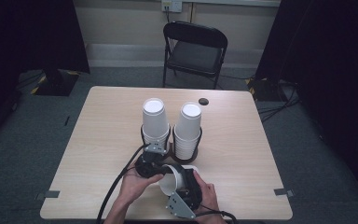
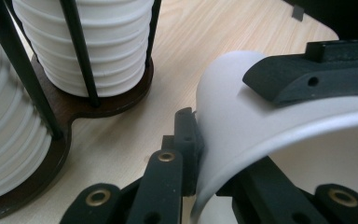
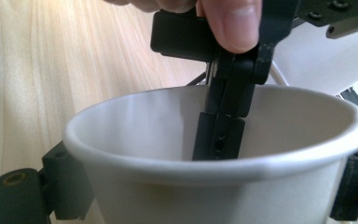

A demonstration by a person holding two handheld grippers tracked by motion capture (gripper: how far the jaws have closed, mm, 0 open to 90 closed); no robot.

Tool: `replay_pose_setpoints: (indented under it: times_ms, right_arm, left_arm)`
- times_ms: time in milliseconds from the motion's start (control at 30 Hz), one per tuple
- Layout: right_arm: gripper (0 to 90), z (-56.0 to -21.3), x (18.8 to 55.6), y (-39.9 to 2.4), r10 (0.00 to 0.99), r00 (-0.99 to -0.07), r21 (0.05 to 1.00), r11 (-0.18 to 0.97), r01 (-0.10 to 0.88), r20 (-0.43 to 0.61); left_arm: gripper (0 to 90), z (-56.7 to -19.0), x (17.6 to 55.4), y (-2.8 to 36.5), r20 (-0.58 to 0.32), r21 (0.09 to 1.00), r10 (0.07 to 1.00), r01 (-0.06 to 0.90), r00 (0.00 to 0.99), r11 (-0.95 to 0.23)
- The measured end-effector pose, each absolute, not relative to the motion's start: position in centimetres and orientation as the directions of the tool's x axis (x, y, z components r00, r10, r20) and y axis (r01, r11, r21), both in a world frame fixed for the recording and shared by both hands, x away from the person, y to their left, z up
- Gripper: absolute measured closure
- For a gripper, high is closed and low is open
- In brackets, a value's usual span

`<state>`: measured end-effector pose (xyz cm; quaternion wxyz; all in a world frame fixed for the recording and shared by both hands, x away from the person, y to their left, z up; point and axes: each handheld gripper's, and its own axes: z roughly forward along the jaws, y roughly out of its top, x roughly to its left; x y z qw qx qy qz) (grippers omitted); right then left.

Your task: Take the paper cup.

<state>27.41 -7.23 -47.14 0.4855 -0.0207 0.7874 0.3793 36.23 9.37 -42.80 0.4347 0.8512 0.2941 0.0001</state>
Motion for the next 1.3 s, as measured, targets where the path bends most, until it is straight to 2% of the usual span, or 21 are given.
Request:
replay_pose_setpoints:
  times_ms: [167,233,333,467,500,633,967,1033,1300]
  right_arm:
    - [11.3,-47.0,27.6,-7.4,0.362,-0.542,0.608,0.692,-0.388,-0.759]
    - [11.3,-47.1,27.7,-7.6,0.388,-0.563,0.641,0.674,-0.366,-0.73]
    - [11.3,-47.1,27.9,-7.7,0.399,-0.566,0.65,0.672,-0.355,-0.721]
    - [11.2,-47.2,28.2,-7.9,0.42,-0.58,0.674,0.659,-0.334,-0.698]
    - [11.3,-47.2,28.3,-8.1,0.441,-0.59,0.697,0.642,-0.318,-0.676]
    - [11.3,-47.2,28.6,-8.6,0.474,-0.619,0.741,0.609,-0.283,-0.626]
    - [11.3,-47.3,29.1,-9.3,0.514,-0.648,0.788,0.572,-0.228,-0.561]
    - [11.3,-47.3,29.5,-9.7,0.534,-0.662,0.809,0.554,-0.195,-0.525]
    - [11.3,-47.4,30.2,-10.7,0.593,-0.679,0.858,0.502,-0.109,-0.433]
  left_arm:
    - [82.3,-43.1,36.1,9.6,-0.258,0.772,0.502,0.488,0.825,-0.406]
    - [76.7,-43.2,36.1,9.8,-0.248,0.786,0.516,0.482,0.82,-0.388]
    - [73.2,-43.1,36.0,10.0,-0.252,0.803,0.512,0.473,0.821,-0.364]
    - [67.8,-43.0,35.4,10.2,-0.199,0.841,0.531,0.422,0.823,-0.339]
    - [64.1,-42.9,35.1,10.2,-0.178,0.86,0.53,0.392,0.829,-0.326]
    - [56.9,-42.8,34.7,10.4,-0.151,0.884,0.542,0.359,0.827,-0.3]
    - [46.1,-43.2,34.6,11.3,-0.176,0.906,0.574,0.36,0.8,-0.224]
    - [41.5,-43.4,34.6,11.6,-0.186,0.909,0.582,0.364,0.792,-0.204]
    - [33.6,-44.1,34.3,13.0,-0.193,0.924,0.615,0.352,0.764,-0.147]
